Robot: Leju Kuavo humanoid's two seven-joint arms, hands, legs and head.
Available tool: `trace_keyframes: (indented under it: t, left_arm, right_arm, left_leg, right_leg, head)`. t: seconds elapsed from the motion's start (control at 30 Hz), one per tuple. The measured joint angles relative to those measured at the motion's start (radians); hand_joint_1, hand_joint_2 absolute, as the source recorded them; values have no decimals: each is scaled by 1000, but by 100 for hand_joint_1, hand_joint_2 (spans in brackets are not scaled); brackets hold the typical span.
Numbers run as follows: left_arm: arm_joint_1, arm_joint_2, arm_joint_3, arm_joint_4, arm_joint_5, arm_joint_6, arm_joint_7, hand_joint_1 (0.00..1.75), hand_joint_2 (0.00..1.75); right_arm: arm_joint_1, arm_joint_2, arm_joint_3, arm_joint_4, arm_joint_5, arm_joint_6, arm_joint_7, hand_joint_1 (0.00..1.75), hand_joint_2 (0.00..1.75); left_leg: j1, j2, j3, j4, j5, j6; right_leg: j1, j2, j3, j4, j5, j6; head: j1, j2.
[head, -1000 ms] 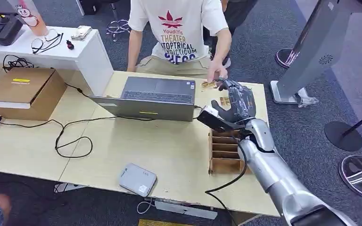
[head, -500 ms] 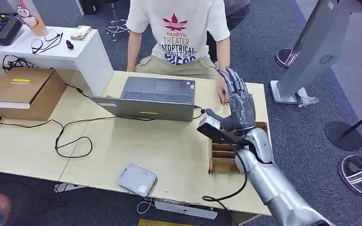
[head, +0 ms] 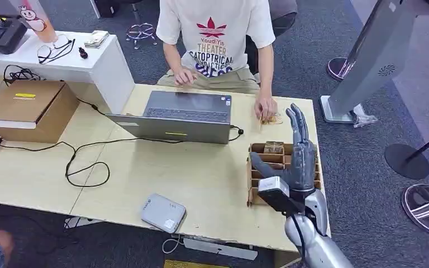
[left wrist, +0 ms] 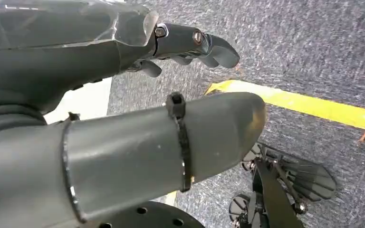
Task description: Pass the card to the sensor for recognition and then transmit it.
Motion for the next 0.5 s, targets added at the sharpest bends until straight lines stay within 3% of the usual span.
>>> trace_keyframes:
  t: [0.17,0.5]
  left_arm:
    - [8,-1,8,0,12,-1,-13,0,0]
    - [13,-1,18,0,8,-18,-30,0,0]
  right_arm:
    - [91,0,-1,-56,-30,38,-6,0,175]
    - [239,0,-21,-86,-287,266,-40,0,175]
  left_leg:
    - [0,0,0,0,0,0]
    - [0,0,-1,0,0,0]
  right_leg:
    - [0,0,-1,0,0,0]
    - [0,0,-1,0,0,0]
  head:
    - [0,0]
    - [0,0]
